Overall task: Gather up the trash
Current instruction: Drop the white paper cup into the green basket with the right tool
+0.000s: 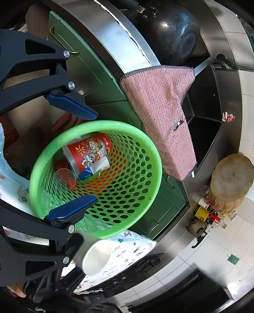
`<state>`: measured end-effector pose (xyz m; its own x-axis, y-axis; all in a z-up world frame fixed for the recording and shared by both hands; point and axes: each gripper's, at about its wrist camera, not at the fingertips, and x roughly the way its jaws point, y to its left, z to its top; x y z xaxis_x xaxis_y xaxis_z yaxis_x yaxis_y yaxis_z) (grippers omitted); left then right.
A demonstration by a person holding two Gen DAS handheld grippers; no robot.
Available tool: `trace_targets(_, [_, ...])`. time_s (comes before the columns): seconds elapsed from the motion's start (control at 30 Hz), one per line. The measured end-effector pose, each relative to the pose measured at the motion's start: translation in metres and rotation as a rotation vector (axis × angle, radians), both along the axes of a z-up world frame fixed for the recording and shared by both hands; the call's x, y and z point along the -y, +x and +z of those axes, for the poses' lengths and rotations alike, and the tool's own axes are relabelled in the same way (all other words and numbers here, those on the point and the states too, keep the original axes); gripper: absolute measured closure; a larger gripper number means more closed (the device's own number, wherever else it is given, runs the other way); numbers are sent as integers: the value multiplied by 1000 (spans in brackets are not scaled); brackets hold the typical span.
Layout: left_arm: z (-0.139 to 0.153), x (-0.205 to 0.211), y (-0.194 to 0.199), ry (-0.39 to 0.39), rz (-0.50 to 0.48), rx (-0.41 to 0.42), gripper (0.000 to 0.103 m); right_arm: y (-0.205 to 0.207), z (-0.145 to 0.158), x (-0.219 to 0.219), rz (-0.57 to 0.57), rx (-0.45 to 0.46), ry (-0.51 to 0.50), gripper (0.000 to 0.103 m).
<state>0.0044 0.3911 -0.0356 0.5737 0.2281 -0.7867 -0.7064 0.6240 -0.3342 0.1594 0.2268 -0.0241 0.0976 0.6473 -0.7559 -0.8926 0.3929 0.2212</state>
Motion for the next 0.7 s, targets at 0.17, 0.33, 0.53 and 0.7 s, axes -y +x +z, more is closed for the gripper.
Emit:
trace_targets(0.17, [1, 1, -5, -5, 2, 6, 23, -2, -1, 2, -3, -6, 10, 25])
trace_targets(0.33, [5, 7, -3, 11, -8, 6, 23, -5, 8, 21, -4, 22, 8, 24])
trace_targets(0.53, [11, 24, 4, 29, -38, 2, 21, 1, 19, 67, -47, 63, -7, 24])
trace_targets(0.7, [13, 39, 12, 31, -71, 0, 21, 20, 21, 122, -137, 77, -28, 22])
